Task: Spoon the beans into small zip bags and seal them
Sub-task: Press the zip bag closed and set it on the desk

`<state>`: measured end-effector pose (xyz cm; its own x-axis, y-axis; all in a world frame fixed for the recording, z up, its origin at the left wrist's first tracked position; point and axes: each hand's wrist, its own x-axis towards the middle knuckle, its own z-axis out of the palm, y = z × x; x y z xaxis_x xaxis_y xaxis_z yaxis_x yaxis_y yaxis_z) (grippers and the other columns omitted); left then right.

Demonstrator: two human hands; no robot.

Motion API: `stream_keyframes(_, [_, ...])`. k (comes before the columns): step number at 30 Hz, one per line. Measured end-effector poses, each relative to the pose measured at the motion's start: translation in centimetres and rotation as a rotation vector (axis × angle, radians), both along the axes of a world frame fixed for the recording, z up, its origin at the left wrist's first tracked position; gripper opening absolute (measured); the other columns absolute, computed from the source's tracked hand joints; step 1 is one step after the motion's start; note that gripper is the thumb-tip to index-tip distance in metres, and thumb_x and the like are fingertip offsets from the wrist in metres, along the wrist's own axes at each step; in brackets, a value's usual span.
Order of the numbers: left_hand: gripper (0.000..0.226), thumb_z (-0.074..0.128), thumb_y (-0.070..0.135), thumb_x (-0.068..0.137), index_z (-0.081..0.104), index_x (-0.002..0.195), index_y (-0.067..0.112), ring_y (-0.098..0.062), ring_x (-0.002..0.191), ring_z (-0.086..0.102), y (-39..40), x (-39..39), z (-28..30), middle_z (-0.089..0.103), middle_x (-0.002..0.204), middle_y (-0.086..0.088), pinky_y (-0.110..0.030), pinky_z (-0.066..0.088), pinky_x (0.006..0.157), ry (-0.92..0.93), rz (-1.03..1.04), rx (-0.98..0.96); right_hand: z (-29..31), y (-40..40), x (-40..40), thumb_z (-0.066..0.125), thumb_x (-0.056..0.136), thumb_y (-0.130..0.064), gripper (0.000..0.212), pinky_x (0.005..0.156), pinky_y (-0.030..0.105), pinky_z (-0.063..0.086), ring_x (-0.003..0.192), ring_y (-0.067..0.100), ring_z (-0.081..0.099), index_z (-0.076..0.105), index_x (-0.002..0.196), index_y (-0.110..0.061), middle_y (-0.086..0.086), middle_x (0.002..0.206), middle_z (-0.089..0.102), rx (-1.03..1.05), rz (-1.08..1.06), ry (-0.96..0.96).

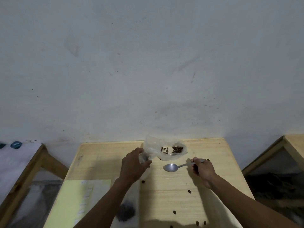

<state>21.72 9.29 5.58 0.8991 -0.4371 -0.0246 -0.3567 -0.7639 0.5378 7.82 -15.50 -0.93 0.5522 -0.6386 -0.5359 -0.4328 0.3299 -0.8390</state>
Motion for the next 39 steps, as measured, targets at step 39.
stream_keyframes(39, [0.063,0.07,0.059,0.074,0.054,0.124,0.024,-0.011,0.093,0.063,-2.1,-0.9,0.2,0.067,0.112,0.01,-0.035,0.053,0.085,-0.084,-0.211,-0.09,9.5,5.2,3.9,0.071,0.088,-0.019,0.012,0.069,0.023,0.053,0.078,0.013,0.066,0.071,0.101,-0.019,0.0,0.085,0.07,-0.203,0.456,-0.278])
